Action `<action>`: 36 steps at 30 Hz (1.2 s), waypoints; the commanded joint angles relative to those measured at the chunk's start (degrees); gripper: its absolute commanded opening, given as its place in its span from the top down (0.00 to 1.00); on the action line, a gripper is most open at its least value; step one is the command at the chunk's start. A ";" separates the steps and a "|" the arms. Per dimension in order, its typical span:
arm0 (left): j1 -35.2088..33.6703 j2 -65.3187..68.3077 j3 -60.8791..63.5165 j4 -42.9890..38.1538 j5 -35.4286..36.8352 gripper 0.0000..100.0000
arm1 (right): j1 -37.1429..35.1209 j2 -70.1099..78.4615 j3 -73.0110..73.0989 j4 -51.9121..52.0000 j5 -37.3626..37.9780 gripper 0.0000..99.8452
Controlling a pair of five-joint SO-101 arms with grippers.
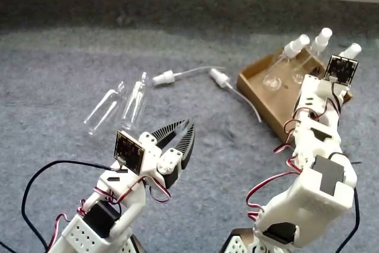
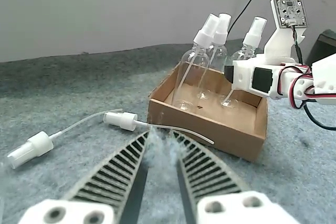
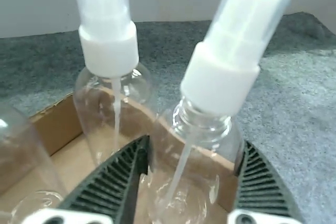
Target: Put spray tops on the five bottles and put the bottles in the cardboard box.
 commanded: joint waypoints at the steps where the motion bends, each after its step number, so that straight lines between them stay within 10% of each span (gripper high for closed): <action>1: -0.57 -0.57 1.19 0.18 -0.53 0.99 | 0.31 -1.01 -2.07 -1.10 0.00 0.79; 36: -0.57 -0.57 1.19 0.18 -0.53 0.99 | 0.57 -10.77 -5.05 21.76 2.29 0.74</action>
